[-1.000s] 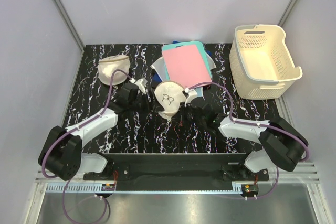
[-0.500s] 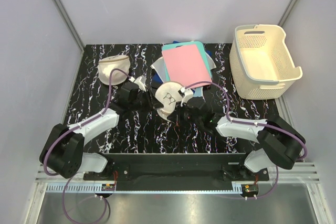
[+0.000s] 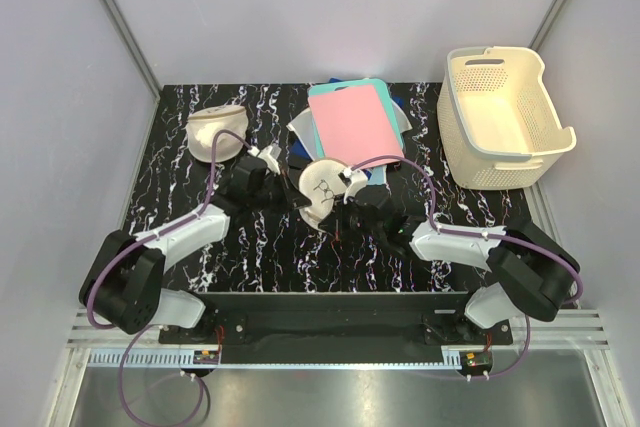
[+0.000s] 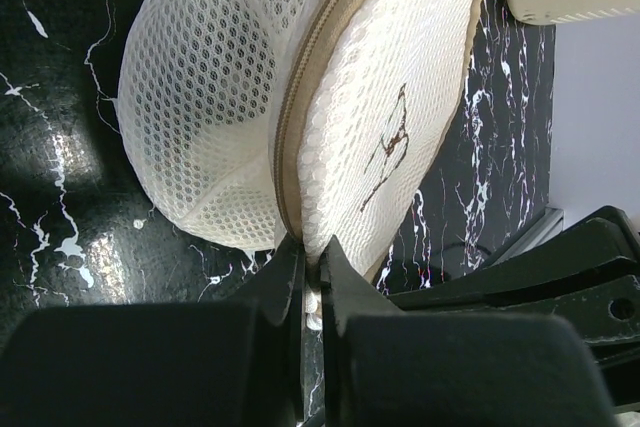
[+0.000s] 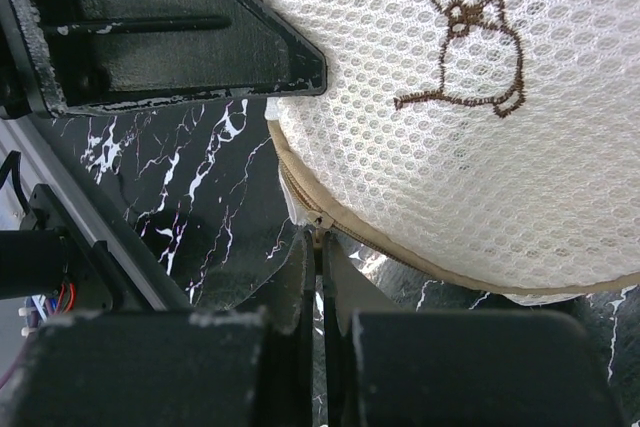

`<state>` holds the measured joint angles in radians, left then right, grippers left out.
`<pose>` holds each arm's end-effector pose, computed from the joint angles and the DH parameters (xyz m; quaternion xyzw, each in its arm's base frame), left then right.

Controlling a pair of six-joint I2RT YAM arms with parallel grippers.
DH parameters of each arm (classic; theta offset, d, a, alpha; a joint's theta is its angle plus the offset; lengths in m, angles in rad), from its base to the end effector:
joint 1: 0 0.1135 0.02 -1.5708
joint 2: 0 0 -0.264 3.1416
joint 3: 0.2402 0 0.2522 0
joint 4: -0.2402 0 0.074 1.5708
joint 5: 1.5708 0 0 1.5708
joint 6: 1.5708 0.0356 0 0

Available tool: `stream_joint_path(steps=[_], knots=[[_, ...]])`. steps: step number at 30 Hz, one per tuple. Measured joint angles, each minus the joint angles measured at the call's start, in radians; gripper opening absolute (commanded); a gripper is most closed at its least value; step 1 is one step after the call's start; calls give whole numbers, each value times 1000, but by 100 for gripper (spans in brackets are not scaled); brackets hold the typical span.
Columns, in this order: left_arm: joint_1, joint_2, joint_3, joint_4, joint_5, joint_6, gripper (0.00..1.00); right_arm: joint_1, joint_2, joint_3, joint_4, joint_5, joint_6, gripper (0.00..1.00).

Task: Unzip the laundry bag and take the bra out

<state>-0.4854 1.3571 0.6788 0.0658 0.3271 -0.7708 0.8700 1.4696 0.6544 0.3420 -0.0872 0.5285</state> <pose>0.2428 -0.1410 0.2026 -0.0502 0.8773 -0.3842 0.2832 0.1926 0.2331 0.1891 -0.1672 0.8361 0.3639 0.3749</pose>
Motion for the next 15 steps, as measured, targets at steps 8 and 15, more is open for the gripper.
stream_joint_path(steps=[8,15], knots=[[24,0,16,-14,14,29,0,1,0,0,-2,31,0,0],[69,0,18,-31,47,66,0,3,-14,0,-43,93,-5,0]])
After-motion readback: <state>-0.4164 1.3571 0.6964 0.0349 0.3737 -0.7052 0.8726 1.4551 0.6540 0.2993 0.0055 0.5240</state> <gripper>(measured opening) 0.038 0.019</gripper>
